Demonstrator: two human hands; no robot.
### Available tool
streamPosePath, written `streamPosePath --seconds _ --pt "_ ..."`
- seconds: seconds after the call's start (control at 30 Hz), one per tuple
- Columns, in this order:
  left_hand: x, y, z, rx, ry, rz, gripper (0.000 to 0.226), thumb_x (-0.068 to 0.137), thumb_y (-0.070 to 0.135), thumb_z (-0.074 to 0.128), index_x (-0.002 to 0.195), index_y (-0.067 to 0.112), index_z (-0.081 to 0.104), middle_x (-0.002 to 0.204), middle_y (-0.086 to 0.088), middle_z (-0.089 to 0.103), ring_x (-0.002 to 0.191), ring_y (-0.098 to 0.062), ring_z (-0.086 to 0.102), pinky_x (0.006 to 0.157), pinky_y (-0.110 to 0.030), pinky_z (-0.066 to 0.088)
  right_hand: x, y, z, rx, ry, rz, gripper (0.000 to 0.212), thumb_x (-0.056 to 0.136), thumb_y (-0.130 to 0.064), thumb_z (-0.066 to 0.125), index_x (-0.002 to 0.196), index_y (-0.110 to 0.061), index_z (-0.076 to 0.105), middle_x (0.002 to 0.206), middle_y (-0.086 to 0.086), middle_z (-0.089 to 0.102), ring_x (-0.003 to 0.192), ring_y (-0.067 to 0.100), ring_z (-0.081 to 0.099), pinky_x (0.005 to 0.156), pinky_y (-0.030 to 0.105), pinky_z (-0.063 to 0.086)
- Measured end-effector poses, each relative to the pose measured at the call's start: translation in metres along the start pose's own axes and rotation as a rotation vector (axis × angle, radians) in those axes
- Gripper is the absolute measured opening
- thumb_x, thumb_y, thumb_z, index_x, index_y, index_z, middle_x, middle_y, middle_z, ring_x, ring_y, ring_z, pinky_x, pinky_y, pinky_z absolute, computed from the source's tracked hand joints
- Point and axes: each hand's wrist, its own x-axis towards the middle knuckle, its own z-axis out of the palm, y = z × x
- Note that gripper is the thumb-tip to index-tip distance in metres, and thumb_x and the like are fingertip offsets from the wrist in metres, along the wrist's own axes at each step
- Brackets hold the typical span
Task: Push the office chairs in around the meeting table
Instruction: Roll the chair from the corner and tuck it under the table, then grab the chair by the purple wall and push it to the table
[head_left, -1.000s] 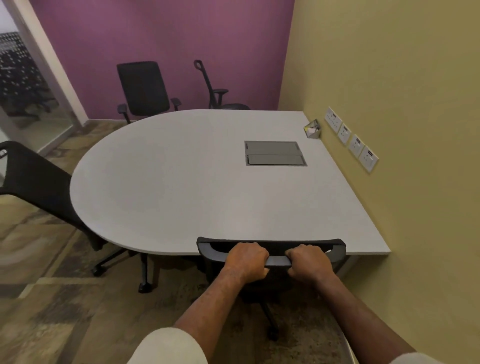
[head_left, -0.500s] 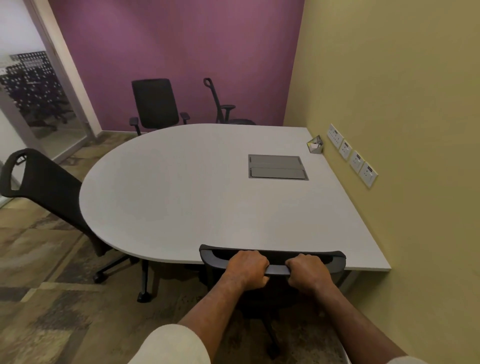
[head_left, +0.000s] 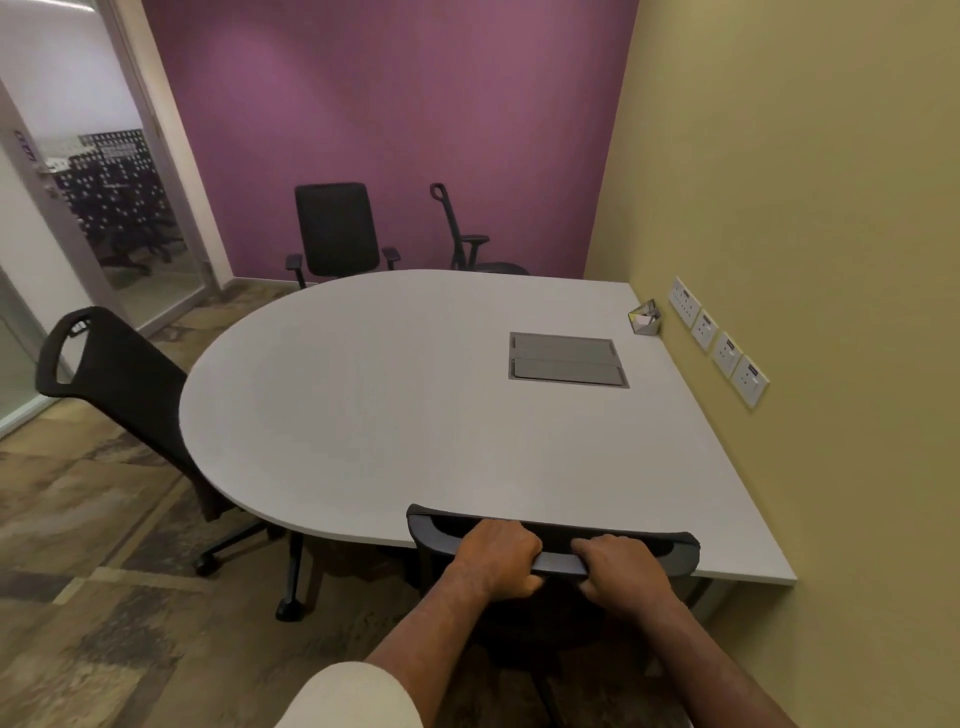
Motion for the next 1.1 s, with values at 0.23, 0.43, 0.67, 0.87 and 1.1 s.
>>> streamPosePath --seconds 0.23,0.43,0.67,0.87,1.1 --pt "-0.020 -0.009 -0.047 -0.111 0.088 0.055 0.043 0.087 0.066 0.053 0.087 0.024 0.063 0.082 0.003 0.066 0.074 -0.019 0.059 0.061 -0.035 0.039 -0.002 -0.008 -0.061 0.079 -0.053 -0.241 0.066 0.081 -0.086 0.046 0.121 -0.036 0.057 0.112 -0.010 0.064 0.105 0.011 0.054 0.085 0.035 0.047" --pt "-0.033 -0.054 -0.186 0.030 0.553 -0.004 0.017 0.094 0.027 0.058 0.095 0.014 0.069 0.094 -0.003 0.071 0.089 -0.025 0.061 0.075 -0.040 0.049 0.048 -0.046 -0.177 -0.011 0.500 -0.273 0.055 0.096 -0.066 0.048 0.130 -0.025 0.060 0.128 -0.003 0.066 0.120 0.020 0.056 0.097 0.036 0.045" --pt "-0.097 -0.101 -0.343 0.353 0.944 -0.084 0.030 0.083 0.016 0.056 0.109 0.011 0.072 0.114 -0.011 0.071 0.101 -0.030 0.062 0.091 -0.047 0.050 0.080 -0.103 -0.313 0.000 1.043 -0.303 0.083 0.099 -0.070 0.032 0.157 -0.011 0.029 0.165 0.009 0.025 0.154 0.025 0.017 0.126 0.046 0.017" --pt "-0.179 -0.128 -0.431 0.556 1.082 -0.291 0.089 0.078 0.015 0.045 0.158 0.005 0.009 0.167 -0.017 -0.002 0.155 -0.029 -0.006 0.124 -0.052 0.007 0.092 -0.182 -0.402 0.008 1.245 -0.362 0.094 0.097 -0.072 0.026 0.159 -0.006 0.003 0.168 0.018 -0.001 0.156 0.029 -0.004 0.127 0.048 0.010" --pt "-0.299 -0.176 -0.445 0.708 1.139 -0.568 0.094 0.083 0.016 0.052 0.158 0.004 -0.002 0.167 -0.018 -0.008 0.154 -0.028 -0.010 0.125 -0.050 0.006 0.112 -0.324 -0.420 0.130 1.256 -0.626 0.095 0.097 -0.071 0.028 0.159 -0.006 -0.003 0.169 0.017 -0.006 0.156 0.028 -0.006 0.127 0.049 0.011"
